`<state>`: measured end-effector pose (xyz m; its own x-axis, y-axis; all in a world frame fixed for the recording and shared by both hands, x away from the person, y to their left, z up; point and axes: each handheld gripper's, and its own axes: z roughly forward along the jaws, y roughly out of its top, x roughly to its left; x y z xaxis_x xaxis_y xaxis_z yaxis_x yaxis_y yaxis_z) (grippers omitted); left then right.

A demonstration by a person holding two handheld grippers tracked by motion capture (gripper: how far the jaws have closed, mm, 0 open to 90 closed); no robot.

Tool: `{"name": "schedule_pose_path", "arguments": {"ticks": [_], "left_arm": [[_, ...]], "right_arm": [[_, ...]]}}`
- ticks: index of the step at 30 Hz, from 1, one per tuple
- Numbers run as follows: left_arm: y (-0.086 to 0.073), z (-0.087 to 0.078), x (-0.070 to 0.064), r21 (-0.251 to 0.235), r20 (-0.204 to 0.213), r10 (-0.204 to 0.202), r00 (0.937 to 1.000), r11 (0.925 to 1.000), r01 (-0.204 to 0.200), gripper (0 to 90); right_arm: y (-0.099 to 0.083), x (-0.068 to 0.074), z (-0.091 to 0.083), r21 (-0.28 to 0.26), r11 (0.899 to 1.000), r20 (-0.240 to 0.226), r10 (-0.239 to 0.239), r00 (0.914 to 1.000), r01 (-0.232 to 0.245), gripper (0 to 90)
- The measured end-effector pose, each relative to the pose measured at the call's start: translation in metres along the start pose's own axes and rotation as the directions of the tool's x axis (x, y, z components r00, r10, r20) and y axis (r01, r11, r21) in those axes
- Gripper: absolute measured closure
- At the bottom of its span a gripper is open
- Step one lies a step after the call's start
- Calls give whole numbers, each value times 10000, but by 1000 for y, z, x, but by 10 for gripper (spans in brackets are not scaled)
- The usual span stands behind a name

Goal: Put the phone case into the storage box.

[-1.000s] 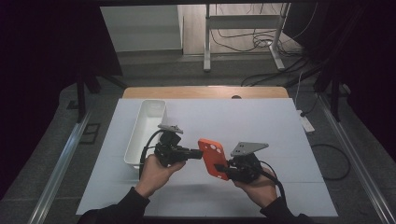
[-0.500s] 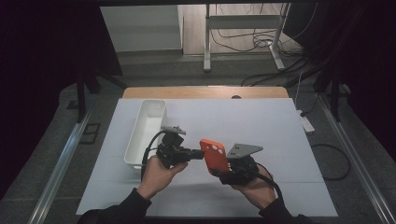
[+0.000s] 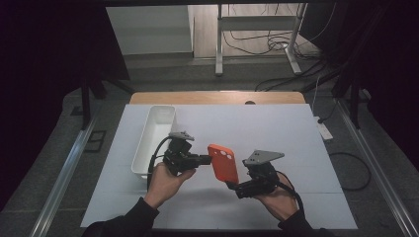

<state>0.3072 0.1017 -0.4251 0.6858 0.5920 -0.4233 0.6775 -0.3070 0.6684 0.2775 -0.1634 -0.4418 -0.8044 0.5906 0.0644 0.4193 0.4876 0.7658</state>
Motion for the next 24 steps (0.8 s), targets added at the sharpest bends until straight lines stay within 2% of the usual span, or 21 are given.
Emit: {"name": "schedule_pose_path", "arguments": {"ticks": [7, 12, 15, 24], "left_arm": [[3, -4, 4, -107, -174, 173, 9997, 9998, -175, 890], [5, -6, 7, -98, -238, 169, 9996, 9998, -171, 890], [8, -9, 11, -105, -345, 193, 9992, 9998, -197, 890], [13, -12, 19, -90, -443, 231, 9988, 9997, -235, 890]], "right_arm": [[-7, -5, -5, 53, 10000, 203, 24, 9998, -25, 27], [-10, -7, -8, 28, 9998, 141, 183, 9997, -183, 12], [-13, -10, -10, 192, 9992, -1, 339, 9994, -339, 0], [-18, -15, -19, 75, 9982, 109, 598, 9981, -599, 0]]}}
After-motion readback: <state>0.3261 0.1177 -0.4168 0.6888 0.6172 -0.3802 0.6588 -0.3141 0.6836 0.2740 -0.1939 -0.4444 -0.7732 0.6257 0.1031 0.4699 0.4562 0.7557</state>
